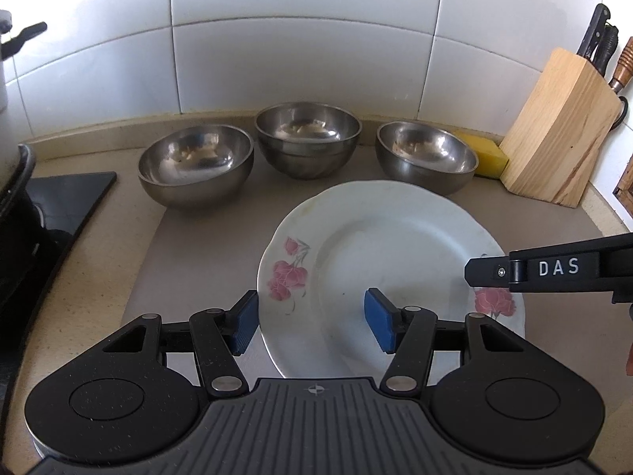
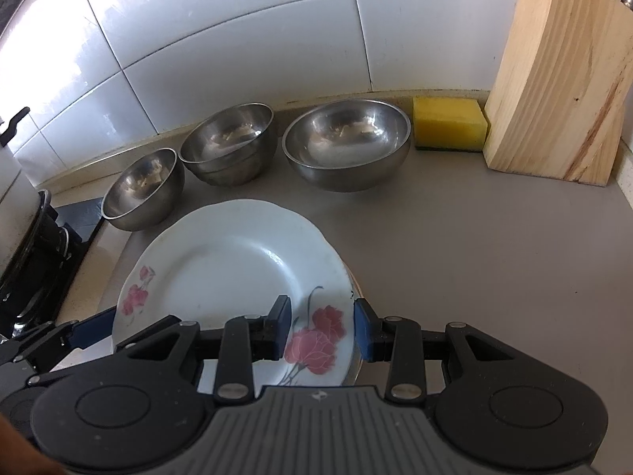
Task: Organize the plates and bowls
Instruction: 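Lower the held pink-flowered plate onto the other plate beside the steel bowls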
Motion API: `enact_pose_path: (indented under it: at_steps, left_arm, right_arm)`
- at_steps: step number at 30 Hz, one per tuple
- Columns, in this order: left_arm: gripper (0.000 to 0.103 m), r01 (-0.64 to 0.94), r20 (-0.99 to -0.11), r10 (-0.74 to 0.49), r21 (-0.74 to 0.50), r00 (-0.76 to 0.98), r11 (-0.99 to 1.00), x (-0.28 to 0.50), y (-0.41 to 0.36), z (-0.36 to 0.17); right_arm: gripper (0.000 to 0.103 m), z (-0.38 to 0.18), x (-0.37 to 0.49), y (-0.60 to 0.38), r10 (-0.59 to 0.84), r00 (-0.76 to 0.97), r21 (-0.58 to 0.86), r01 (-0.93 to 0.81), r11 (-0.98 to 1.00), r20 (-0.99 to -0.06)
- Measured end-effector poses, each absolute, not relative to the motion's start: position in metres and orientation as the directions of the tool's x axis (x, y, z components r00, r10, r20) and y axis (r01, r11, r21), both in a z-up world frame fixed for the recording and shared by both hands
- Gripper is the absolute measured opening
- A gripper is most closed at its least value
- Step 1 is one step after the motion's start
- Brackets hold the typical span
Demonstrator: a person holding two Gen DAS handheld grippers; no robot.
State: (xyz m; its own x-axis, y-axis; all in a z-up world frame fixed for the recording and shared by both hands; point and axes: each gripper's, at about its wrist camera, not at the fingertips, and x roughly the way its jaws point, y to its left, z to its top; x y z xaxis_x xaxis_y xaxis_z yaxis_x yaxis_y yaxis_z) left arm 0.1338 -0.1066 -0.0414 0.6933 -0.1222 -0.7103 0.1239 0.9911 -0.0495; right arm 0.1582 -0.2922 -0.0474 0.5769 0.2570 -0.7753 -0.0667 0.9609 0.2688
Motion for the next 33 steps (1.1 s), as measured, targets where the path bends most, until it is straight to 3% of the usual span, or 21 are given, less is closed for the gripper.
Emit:
enact_pose_path:
  at_steps: [18,33]
  left_arm:
    - [0.054,0.148,-0.711,-0.135,-0.044,0.69,0.988,0.144,-0.108,-0.045]
    - [0.059,0.159,-0.677,-0.101,0.025,0.729,0.987,0.127,-0.102,-0.027]
  right_arm:
    - [0.019,-0.051,0.161,-0.289,0.207,0.594,0.211,-0.065,0.975,-0.777]
    - [0.019,-0.035,0.142,-0.298,0.19,0.635,0.196,-0.062,0.979,-0.749]
